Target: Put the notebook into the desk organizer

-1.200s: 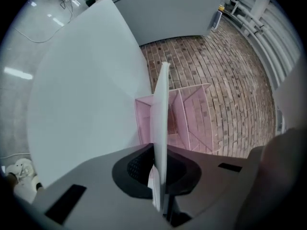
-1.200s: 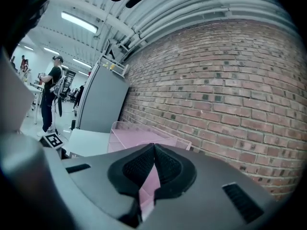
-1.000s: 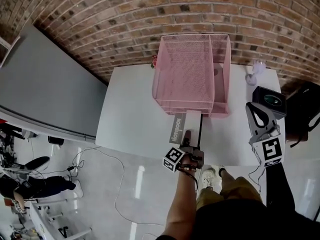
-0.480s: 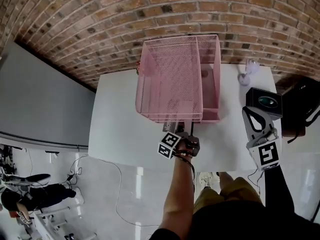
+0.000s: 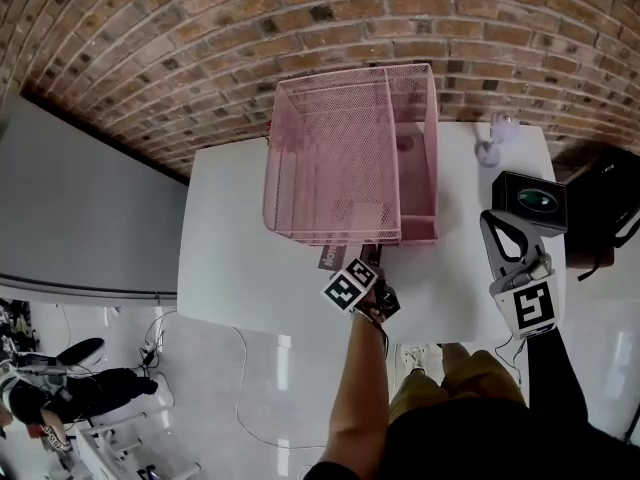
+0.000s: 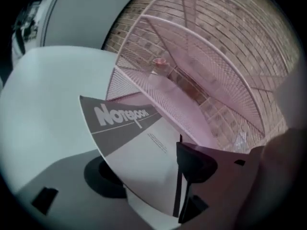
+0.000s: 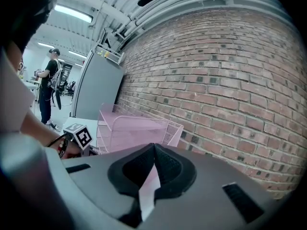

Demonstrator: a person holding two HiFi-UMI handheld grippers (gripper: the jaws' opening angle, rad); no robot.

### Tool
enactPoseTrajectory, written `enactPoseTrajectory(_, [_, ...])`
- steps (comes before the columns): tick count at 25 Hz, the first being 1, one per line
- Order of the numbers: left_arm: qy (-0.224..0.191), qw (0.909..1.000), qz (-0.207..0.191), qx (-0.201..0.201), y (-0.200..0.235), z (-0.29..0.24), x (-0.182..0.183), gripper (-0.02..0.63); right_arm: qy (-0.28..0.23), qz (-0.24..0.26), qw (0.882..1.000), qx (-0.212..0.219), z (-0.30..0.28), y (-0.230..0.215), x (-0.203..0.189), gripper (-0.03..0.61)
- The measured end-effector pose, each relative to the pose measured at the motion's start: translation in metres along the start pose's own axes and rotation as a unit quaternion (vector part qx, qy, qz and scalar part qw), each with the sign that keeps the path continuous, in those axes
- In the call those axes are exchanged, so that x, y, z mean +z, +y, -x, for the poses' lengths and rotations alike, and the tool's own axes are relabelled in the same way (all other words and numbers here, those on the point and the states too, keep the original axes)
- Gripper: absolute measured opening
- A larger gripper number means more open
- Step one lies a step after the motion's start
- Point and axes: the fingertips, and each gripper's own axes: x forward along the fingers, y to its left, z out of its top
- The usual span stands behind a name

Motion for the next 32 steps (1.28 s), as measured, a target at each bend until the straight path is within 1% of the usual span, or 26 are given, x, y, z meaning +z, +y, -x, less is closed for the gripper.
enactPoseTrajectory(2, [0.026,0.9972,-0.067,0.02,0.0,0.004,-0.006,0.316,-0.003,-0.003,1.0,0.002,0.0,0.002,0.0,0.021])
enactPoseTrajectory(3, [0.043,0.993,-0.106,0.031,0.0,0.006,-0.009,0.321,-0.004,-0.004,1.0,0.003,0.0,0.004,0.0,0.021])
enactPoseTrajectory(5, [0.073,0.9794,-0.183,0.043,0.001,0.009,-0.016,0.327,-0.003,-0.007,1.0,0.005,0.001,0.006,-0.001,0.021])
enactPoseTrajectory(6, [0.086,0.9726,-0.212,0.044,0.0,0.01,-0.02,0.332,-0.002,-0.007,1.0,0.006,0.001,0.007,-0.001,0.021])
enactPoseTrajectory(8, [0.105,0.9636,-0.242,0.043,0.0,0.012,-0.027,0.333,-0.003,-0.007,1.0,0.008,0.001,0.008,-0.001,0.021])
enactPoseTrajectory(9, [0.112,0.9617,-0.246,0.043,0.002,0.013,-0.029,0.334,-0.005,-0.006,1.0,0.01,0.001,0.009,0.0,0.021])
enactPoseTrajectory(10, [0.116,0.9632,-0.239,0.04,0.004,0.014,-0.031,0.336,-0.006,-0.005,1.0,0.012,0.002,0.01,0.001,0.021])
enactPoseTrajectory(11, [0.117,0.9686,-0.217,0.033,0.006,0.016,-0.032,0.342,-0.006,-0.004,1.0,0.014,0.002,0.012,0.002,0.021])
enactPoseTrajectory(13, [0.109,0.9819,-0.154,0.015,0.01,0.019,-0.032,0.371,-0.009,-0.004,1.0,0.018,0.003,0.014,0.003,0.021])
enactPoseTrajectory(14, [0.103,0.9855,-0.134,0.012,0.012,0.021,-0.032,0.379,-0.009,-0.004,1.0,0.02,0.003,0.015,0.004,0.021])
enactPoseTrajectory(19, [0.08,0.9909,-0.105,0.026,0.023,0.031,-0.036,0.383,-0.011,-0.006,0.999,0.039,0.004,0.025,0.004,0.021])
enactPoseTrajectory(20, [0.077,0.9909,-0.106,0.03,0.025,0.033,-0.037,0.383,-0.013,-0.004,0.999,0.042,0.004,0.027,0.005,0.021])
enactPoseTrajectory(22, [0.083,0.9871,-0.133,0.035,0.028,0.038,-0.043,0.382,-0.016,-0.004,0.999,0.044,0.006,0.029,0.007,0.021])
enactPoseTrajectory(24, [0.095,0.9789,-0.177,0.04,0.031,0.044,-0.051,0.382,-0.021,-0.006,0.999,0.044,0.007,0.03,0.009,0.021])
enactPoseTrajectory(26, [0.11,0.9686,-0.22,0.038,0.032,0.051,-0.061,0.38,-0.023,-0.007,0.999,0.045,0.008,0.031,0.01,0.021])
enactPoseTrajectory(30, [0.141,0.9463,-0.29,0.016,0.033,0.058,-0.084,0.379,-0.024,-0.005,0.999,0.048,0.011,0.034,0.01,0.021])
enactPoseTrajectory(32, [0.145,0.9346,-0.324,0.018,0.039,0.056,-0.092,0.367,-0.024,-0.007,0.999,0.047,0.012,0.034,0.009,0.021])
